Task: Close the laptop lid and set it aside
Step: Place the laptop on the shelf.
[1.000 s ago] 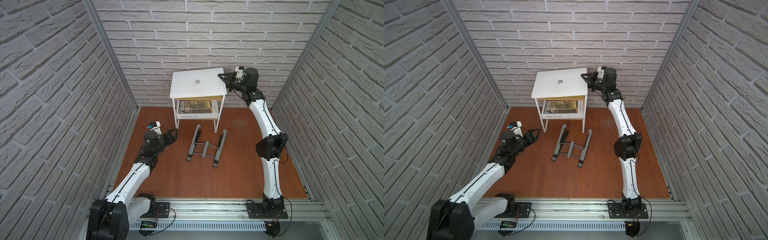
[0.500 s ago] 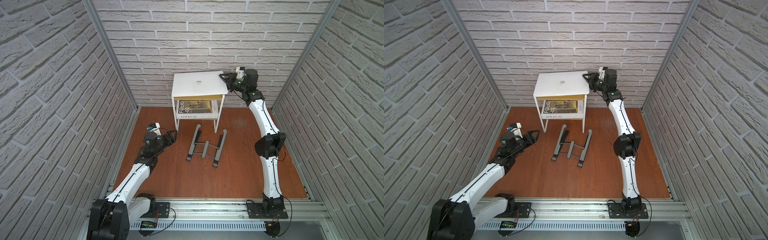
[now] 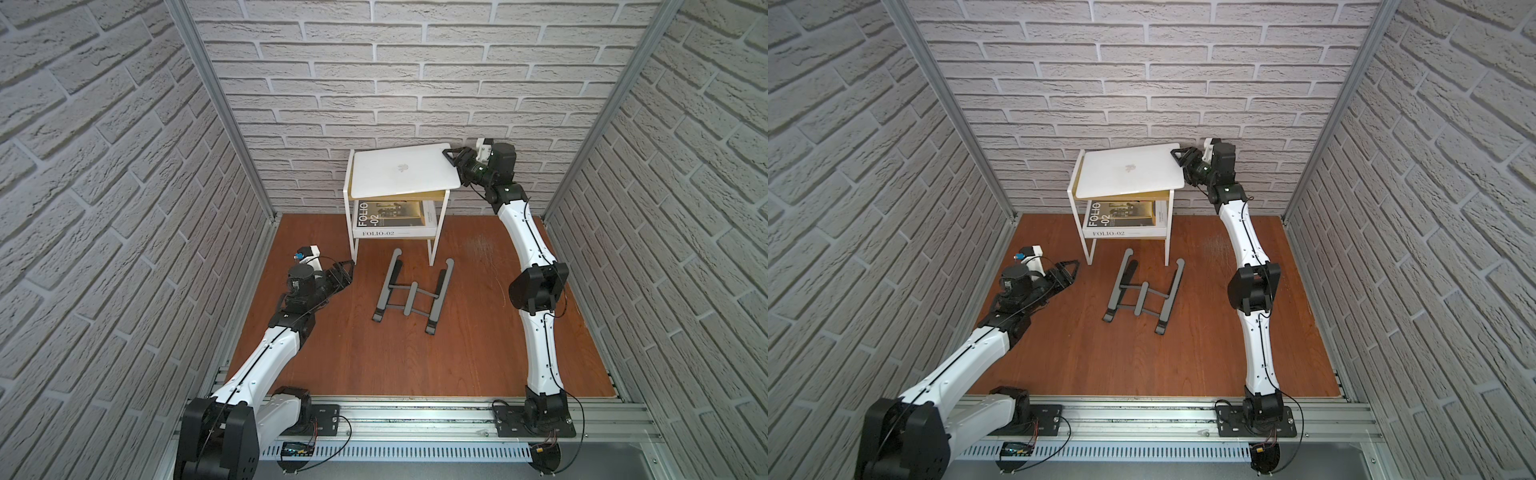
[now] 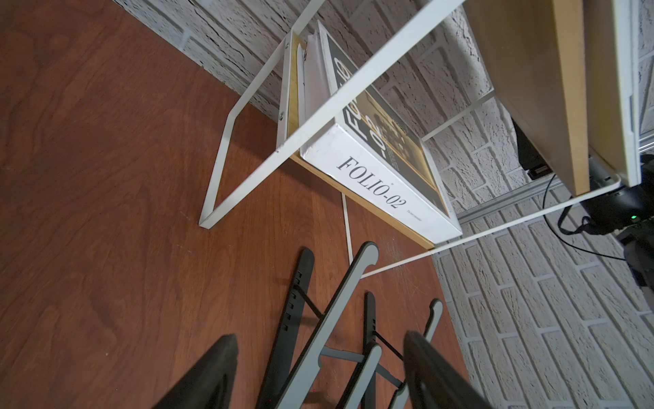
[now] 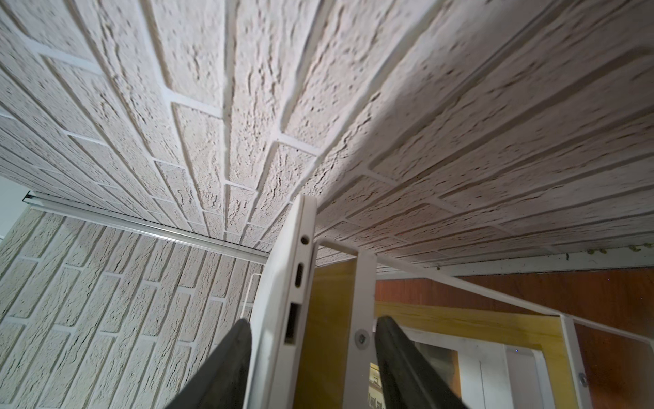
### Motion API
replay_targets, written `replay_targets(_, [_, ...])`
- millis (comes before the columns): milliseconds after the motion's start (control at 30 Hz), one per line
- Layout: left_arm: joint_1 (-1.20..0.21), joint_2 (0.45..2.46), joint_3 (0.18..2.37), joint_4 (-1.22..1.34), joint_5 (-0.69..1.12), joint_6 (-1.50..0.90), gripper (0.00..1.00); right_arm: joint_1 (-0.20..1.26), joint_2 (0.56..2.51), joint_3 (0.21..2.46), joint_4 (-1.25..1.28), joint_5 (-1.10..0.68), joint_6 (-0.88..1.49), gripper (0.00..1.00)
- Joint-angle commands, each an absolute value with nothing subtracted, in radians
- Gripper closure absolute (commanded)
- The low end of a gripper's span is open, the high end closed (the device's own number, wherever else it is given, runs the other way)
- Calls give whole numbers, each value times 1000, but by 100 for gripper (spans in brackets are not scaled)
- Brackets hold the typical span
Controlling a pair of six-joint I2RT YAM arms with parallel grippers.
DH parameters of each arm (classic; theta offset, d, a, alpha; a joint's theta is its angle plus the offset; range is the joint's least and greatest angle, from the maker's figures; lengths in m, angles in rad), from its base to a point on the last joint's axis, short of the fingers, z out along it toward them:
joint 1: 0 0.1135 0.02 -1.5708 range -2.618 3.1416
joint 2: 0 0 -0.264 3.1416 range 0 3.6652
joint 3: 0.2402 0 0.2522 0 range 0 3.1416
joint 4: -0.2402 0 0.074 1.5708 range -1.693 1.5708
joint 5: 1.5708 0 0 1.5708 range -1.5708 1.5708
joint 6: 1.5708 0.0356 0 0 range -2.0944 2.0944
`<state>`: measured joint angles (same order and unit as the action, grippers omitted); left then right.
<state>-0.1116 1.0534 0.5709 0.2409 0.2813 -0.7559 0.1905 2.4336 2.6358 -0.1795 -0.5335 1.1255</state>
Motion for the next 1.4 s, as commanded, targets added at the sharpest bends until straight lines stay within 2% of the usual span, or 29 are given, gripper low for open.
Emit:
replay_targets(0, [-106,1044,555,289,291,-736,23,216,2431,2658,-131,-552,1106,38])
replay_targets(500, [-106,1008,560,250,276,-729,20,276,2406,2657,-141,-476,1097,36])
replay_targets(633, [-106,985,562,227,266,-721,19,272,2386,2658,-189,-474,1061,32])
replay_targets(733, [-103,969,564,214,255,-720,17,259,2365,2656,-228,-494,1034,21])
replay_targets(967, [-81,928,566,178,245,-719,3,236,2319,2653,-326,-535,977,9])
replay_targets(1067, [-68,900,570,154,242,-717,1,231,2296,2651,-361,-549,951,0])
replay_targets(1367, [-22,819,585,81,232,-704,2,189,2166,2572,-426,-580,906,0])
